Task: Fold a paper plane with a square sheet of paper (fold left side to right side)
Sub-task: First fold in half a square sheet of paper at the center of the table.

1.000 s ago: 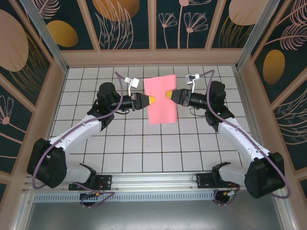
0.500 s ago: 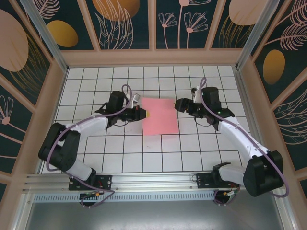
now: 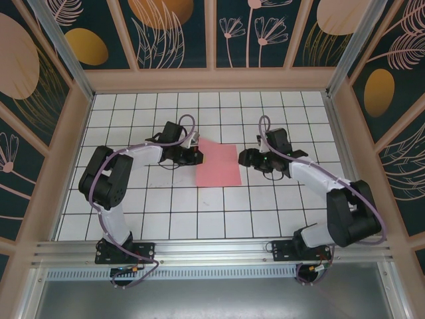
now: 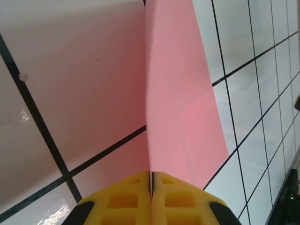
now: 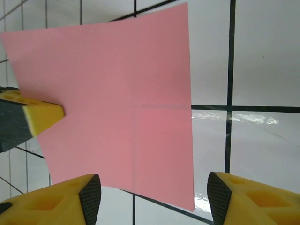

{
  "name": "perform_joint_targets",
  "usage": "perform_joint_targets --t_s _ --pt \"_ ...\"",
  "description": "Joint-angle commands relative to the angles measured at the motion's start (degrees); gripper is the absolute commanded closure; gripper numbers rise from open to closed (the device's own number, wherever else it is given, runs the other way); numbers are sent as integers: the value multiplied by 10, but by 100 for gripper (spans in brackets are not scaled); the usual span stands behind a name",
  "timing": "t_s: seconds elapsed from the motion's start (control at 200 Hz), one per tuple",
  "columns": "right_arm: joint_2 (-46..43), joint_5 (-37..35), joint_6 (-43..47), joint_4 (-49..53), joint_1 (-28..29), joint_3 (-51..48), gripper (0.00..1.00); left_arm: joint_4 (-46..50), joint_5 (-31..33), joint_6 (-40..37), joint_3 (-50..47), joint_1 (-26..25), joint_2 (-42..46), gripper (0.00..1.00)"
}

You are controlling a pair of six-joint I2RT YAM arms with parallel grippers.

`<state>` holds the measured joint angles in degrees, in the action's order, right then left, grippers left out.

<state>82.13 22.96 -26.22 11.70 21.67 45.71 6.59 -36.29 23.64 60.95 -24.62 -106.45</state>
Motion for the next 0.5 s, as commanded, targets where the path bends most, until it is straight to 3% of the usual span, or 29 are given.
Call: perform_joint_targets --t_s 0.0,0.495 --pt "48 1 -3 -32 12 38 38 31 10 -27 20 6 -3 99" --pt "254 -44 7 5 55 193 53 32 18 -17 13 6 -5 95"
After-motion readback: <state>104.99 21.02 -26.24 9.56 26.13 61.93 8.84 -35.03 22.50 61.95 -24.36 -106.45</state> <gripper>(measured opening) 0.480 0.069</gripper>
